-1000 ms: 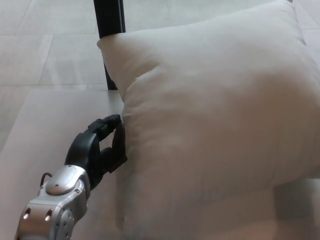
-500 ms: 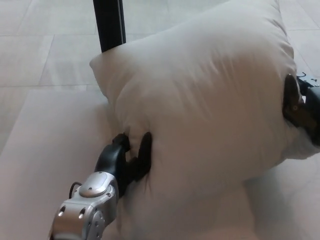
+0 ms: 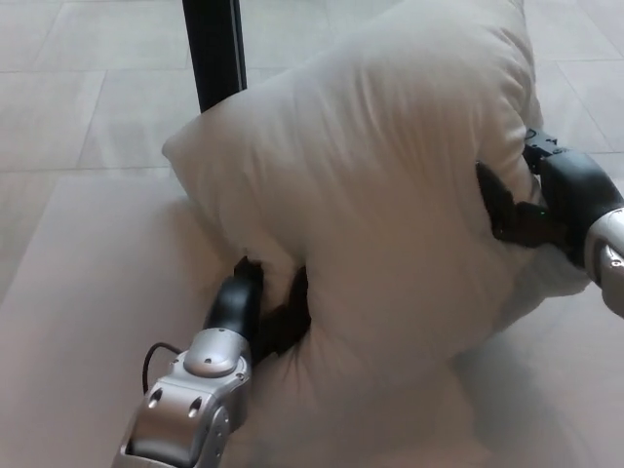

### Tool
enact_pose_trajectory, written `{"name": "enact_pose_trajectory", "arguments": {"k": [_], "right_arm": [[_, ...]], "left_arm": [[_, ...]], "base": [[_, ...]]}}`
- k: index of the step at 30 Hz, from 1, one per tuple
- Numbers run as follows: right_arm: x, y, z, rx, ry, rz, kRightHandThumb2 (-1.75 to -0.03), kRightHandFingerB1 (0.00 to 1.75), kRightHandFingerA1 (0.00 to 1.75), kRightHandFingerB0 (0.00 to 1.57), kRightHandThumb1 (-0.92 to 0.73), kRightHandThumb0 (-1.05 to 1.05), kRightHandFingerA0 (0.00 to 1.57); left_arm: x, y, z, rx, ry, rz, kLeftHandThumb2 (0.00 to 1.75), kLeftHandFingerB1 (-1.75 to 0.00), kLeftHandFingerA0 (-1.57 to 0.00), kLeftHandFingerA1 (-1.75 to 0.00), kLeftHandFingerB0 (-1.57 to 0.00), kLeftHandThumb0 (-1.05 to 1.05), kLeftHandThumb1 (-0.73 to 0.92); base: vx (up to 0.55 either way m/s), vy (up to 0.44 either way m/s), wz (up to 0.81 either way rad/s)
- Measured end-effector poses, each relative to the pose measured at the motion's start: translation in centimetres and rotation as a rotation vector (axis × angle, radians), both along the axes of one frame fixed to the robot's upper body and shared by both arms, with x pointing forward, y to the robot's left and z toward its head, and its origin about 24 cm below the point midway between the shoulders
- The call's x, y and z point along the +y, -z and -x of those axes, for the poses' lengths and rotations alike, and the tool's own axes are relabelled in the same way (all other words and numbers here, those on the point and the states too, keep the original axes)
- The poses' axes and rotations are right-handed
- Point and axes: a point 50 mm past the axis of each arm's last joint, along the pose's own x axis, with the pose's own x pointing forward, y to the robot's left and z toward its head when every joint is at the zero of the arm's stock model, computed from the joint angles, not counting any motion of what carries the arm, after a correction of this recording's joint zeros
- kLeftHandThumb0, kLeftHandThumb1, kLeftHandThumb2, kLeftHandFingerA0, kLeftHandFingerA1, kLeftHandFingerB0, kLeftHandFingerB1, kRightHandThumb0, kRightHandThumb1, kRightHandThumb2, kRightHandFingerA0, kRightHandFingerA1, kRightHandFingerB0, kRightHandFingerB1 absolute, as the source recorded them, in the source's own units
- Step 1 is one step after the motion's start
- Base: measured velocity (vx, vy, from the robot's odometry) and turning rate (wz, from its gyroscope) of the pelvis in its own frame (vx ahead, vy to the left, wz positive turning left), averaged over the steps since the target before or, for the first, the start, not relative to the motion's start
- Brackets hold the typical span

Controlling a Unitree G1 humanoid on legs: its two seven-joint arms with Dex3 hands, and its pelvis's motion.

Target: The robot uses its left hand to press on the left side of the pillow kept in the middle of the desk and uses its right hand to lift up and the right side of the pillow and turn it over

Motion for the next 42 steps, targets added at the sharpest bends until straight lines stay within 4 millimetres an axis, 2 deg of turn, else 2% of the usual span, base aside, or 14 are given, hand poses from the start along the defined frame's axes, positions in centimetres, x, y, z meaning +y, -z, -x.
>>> {"name": "enact_pose_trajectory", "arguments": {"k": [1,3,4,5,6,12,21,23,24,25,29,31,41,42], "right_arm": [[0.2,0.0,0.0,0.002,-0.006,0.008,-0.77,0.06,0.64,0.08,-0.32,-0.81,0.38],[0.7,-0.1,-0.1,0.008,-0.020,0.020,-0.81,0.05,0.99,0.10,-0.37,-0.90,0.52],[1.0,-0.1,-0.1,0.008,-0.026,0.027,-0.84,0.05,0.84,0.05,-0.36,-0.86,0.27],[1.4,-0.2,-0.2,0.010,-0.036,0.043,-0.81,0.06,1.11,0.08,-0.37,-0.93,0.41],[1.6,-0.3,-0.2,0.010,-0.042,0.054,-0.87,0.17,1.21,0.00,-0.33,-0.69,0.60],[3.0,-0.8,-0.6,0.002,-0.071,0.144,-0.88,0.07,1.52,0.12,-0.51,-1.05,0.94],[5.2,-0.7,-0.7,-0.021,-0.106,0.252,-0.87,0.41,1.08,0.00,-0.36,-0.72,0.62],[5.7,-0.7,-0.8,-0.027,-0.109,0.274,-0.82,0.41,1.26,0.00,-0.42,-0.88,0.86],[5.7,-0.7,-0.8,-0.028,-0.110,0.278,-0.57,0.57,1.27,0.00,-0.47,-0.75,0.69],[6.0,-0.6,-0.8,-0.035,-0.109,0.302,-0.54,0.60,0.90,0.02,-0.44,-0.68,0.28],[6.5,-0.3,-0.7,-0.048,-0.109,0.355,-0.72,0.60,0.75,0.09,-0.36,-0.68,0.33],[6.6,-0.2,-0.6,-0.055,-0.109,0.380,-0.71,0.61,0.61,0.17,-0.31,-0.61,0.13],[7.6,0.6,-0.4,-0.081,-0.126,0.525,-0.71,0.66,0.75,0.23,-0.30,-0.72,0.22],[7.6,0.6,-0.4,-0.083,-0.127,0.535,-0.53,0.67,0.92,0.31,-0.40,-0.72,0.30]], "left_arm": [[-0.1,0.0,-0.1,-0.002,0.002,-0.014,1.01,-0.18,-0.36,-0.70,0.00,-0.74,0.66],[-0.5,0.0,-0.2,-0.007,0.015,-0.043,0.91,0.00,-0.10,-0.61,0.00,-0.93,0.52],[-0.5,0.0,-0.2,-0.010,0.017,-0.046,1.02,-0.11,0.00,-0.12,0.00,-1.05,0.58],[-0.6,0.0,-0.2,-0.015,0.020,-0.047,0.61,0.00,0.00,0.00,0.00,-0.94,0.67],[-0.6,-0.1,-0.1,-0.020,0.023,-0.048,1.03,-0.11,0.00,-0.14,0.00,-1.05,0.60],[-1.1,0.1,0.4,-0.040,0.024,-0.056,0.95,0.00,-0.24,-0.58,0.00,-0.98,0.52],[-2.4,0.7,1.3,-0.048,-0.036,-0.012,0.90,0.00,-0.08,-0.50,0.00,-0.94,0.48],[-2.5,0.9,1.4,-0.051,-0.048,-0.009,0.89,0.00,-0.12,-0.55,0.00,-0.92,0.47],[-2.5,1.0,1.5,-0.053,-0.050,-0.007,0.60,0.00,-0.12,-0.53,0.00,-0.88,0.62],[-2.6,1.1,1.6,-0.056,-0.059,-0.004,0.88,0.00,-0.14,-0.59,0.00,-0.92,0.46],[-2.6,1.3,1.8,-0.066,-0.079,0.004,0.59,0.00,-0.15,-0.56,0.00,-0.90,0.62],[-2.6,1.4,1.9,-0.070,-0.086,0.008,0.92,0.00,-0.17,-0.60,0.00,-0.97,0.47],[-2.4,1.8,2.2,-0.098,-0.111,0.017,0.59,0.00,-0.27,-0.96,0.00,-0.88,0.63],[-2.4,1.8,2.2,-0.100,-0.113,0.017,0.97,0.00,-0.33,-0.81,0.00,-1.05,0.57]], "base": [[0.00,0.000,0.00],[0.00,0.000,0.00],[0.00,0.000,0.00],[0.00,0.000,0.00],[0.00,0.000,0.00],[0.00,0.000,0.00],[0.00,0.000,0.00],[0.00,0.000,0.00],[0.00,0.000,0.00],[0.00,0.000,0.00],[0.00,0.000,0.00],[0.00,0.000,0.00],[0.00,0.000,0.00],[0.00,0.000,0.00]]}}
